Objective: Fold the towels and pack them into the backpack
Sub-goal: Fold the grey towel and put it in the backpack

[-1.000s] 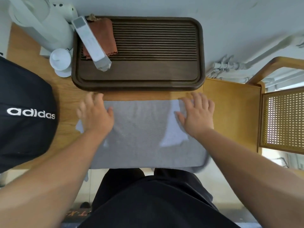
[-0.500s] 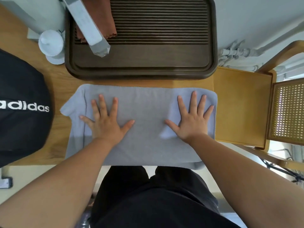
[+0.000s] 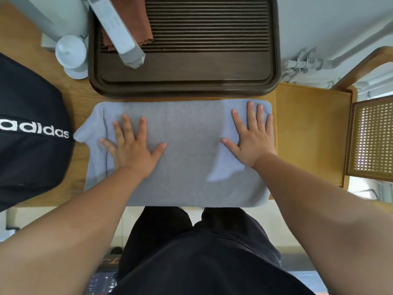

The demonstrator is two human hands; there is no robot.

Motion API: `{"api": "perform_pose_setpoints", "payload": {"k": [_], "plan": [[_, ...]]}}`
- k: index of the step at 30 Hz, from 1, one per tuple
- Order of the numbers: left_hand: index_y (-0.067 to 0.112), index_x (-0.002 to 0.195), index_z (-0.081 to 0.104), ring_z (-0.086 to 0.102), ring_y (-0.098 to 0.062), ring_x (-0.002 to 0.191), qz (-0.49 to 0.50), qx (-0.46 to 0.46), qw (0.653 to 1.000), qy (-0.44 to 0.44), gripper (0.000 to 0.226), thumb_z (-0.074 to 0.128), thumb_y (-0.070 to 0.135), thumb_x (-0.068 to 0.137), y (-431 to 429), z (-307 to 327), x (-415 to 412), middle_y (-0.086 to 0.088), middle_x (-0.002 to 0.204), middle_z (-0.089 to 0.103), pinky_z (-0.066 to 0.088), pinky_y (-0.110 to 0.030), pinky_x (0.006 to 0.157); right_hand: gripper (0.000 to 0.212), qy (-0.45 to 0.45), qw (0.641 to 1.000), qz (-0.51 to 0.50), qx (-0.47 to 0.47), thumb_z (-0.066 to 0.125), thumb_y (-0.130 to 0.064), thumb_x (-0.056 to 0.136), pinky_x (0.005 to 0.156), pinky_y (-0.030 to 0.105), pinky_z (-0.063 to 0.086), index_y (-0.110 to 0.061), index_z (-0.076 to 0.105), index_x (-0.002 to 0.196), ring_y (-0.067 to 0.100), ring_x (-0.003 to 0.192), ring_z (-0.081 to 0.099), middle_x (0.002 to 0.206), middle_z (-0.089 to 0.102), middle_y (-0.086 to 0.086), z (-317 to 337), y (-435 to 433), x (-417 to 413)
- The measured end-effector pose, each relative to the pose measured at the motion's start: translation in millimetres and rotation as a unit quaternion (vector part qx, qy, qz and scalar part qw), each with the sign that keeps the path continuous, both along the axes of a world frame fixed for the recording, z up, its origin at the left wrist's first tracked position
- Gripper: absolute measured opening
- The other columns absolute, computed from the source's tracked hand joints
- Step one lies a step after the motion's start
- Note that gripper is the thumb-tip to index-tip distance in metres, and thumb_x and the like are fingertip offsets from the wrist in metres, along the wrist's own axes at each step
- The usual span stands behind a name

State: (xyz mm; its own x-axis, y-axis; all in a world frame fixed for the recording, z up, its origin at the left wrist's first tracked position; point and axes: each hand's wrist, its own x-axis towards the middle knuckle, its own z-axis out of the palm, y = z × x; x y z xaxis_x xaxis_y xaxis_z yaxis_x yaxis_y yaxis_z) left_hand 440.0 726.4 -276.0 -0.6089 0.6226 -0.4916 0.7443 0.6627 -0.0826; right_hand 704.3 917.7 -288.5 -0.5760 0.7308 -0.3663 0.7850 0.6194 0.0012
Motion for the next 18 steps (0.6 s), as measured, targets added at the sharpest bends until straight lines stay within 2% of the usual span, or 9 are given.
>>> {"api": "perform_pose_setpoints", "payload": {"k": [3,6,10,13,15,18], "plan": [[0.033,0.157,-0.017,-0.020,-0.035,0.152,-0.064,0.052,0.996,-0.020,0.085,0.018,0.075,0.092,8.7,9.8,21.7,-0.008,0.166,-0.021,-0.003,-0.069,0.117,0.082,0.012,1.000,0.008,-0.012,0.010,-0.078,0.094,0.123,0.057,-0.002,-0.032,-0.004,0.161,0.034,0.154,-0.016,0.168,-0.014,0.010,8.8,-2.8,3.1],[0.036,0.158,-0.010,-0.018,-0.034,0.152,-0.111,0.071,0.988,-0.080,0.085,0.031,0.073,0.093,22.7,17.8,60.1,-0.007,0.167,-0.019,-0.003,-0.069,0.117,0.085,0.027,0.998,0.045,-0.019,0.022,-0.079,0.093,0.123,0.059,0.000,-0.033,0.003,0.161,0.037,0.153,-0.014,0.169,-0.009,0.011,23.5,-21.6,19.0],[0.044,0.154,-0.017,-0.026,-0.034,0.150,-0.147,0.022,0.981,-0.123,0.101,0.037,0.087,0.081,36.7,16.9,108.2,-0.002,0.163,-0.031,-0.003,-0.071,0.115,0.114,-0.003,0.996,0.027,-0.080,0.041,-0.095,0.072,0.119,0.060,-0.008,-0.041,-0.010,0.158,0.036,0.151,-0.024,0.166,-0.024,0.007,36.4,-37.4,66.7],[0.045,0.150,-0.027,-0.030,-0.039,0.147,-0.162,-0.024,0.980,-0.110,0.120,0.043,0.096,0.066,39.8,9.4,124.7,-0.003,0.157,-0.042,0.004,-0.076,0.112,0.124,-0.043,0.995,0.003,-0.092,0.047,-0.097,0.065,0.120,0.062,-0.007,-0.045,-0.022,0.154,0.036,0.150,-0.026,0.163,-0.031,0.006,37.6,-38.5,106.5],[0.045,0.148,-0.030,-0.030,-0.040,0.147,-0.159,-0.028,0.982,-0.099,0.128,0.046,0.098,0.060,40.8,8.5,127.9,-0.003,0.156,-0.044,0.007,-0.078,0.111,0.124,-0.050,0.994,-0.027,-0.096,0.052,-0.093,0.066,0.122,0.059,0.000,-0.044,-0.021,0.154,0.036,0.152,-0.020,0.166,-0.024,0.007,37.1,-38.4,128.2],[0.044,0.149,-0.029,-0.027,-0.039,0.149,-0.152,-0.029,0.983,-0.095,0.133,0.051,0.098,0.057,42.8,11.1,129.3,-0.003,0.157,-0.042,0.010,-0.077,0.112,0.123,0.005,0.987,-0.120,-0.107,0.065,-0.083,0.067,0.119,0.053,0.021,-0.036,-0.001,0.159,0.035,0.152,0.011,0.166,0.007,0.008,36.6,-40.3,146.6]]}}
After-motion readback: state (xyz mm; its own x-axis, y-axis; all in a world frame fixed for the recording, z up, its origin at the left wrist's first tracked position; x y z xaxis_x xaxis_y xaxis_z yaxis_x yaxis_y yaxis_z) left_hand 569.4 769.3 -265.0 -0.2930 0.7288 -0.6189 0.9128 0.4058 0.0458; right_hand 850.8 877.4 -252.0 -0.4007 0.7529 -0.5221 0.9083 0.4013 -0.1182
